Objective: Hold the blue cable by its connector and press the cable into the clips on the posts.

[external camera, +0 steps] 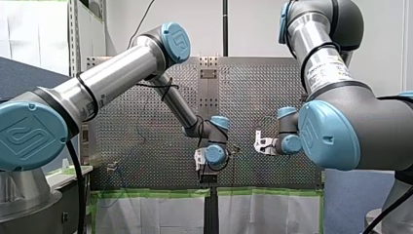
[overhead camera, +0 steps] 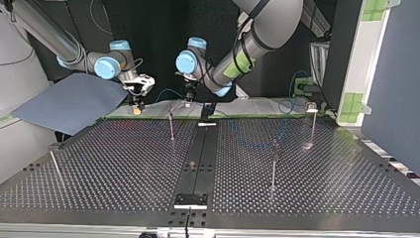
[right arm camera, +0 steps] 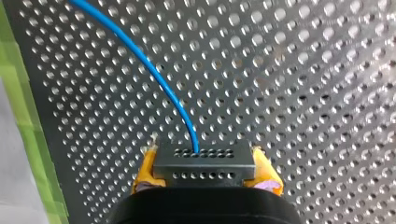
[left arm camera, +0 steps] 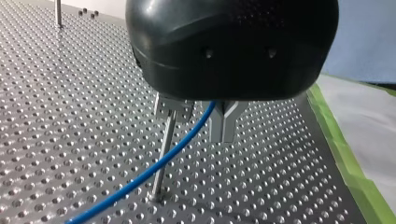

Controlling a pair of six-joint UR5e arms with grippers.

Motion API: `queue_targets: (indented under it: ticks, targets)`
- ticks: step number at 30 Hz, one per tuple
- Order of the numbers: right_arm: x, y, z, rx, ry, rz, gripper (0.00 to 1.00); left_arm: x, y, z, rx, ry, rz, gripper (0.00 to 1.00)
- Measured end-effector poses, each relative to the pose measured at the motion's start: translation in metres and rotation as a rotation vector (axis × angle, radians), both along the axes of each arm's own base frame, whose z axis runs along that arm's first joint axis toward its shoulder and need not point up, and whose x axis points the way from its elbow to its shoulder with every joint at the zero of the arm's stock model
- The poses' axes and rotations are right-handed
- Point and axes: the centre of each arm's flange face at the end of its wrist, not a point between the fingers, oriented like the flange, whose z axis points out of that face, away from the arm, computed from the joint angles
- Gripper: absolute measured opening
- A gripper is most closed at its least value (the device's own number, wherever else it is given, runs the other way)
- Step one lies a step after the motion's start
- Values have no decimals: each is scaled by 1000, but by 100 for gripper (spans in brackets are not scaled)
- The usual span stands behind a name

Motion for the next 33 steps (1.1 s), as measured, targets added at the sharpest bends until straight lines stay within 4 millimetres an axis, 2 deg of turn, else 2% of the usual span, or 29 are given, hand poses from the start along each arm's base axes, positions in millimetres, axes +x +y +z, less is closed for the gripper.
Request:
queue_targets:
  ticks: [6,16,25,33]
  targets:
    - [-10,-8,2,-5,-2,-20,0,6,-5,5,-20,0,-42,0]
    - [-17,-19,7,-23,-6,-38,0,24,-24,28,-74,-15,-101,0]
    - [-16,-31,16,-50,-12,-42,0,40,-11,31,-78,-20,-54,0]
    - [-16,-36,19,-69,-12,-71,0,46,-6,31,-80,-23,-48,0]
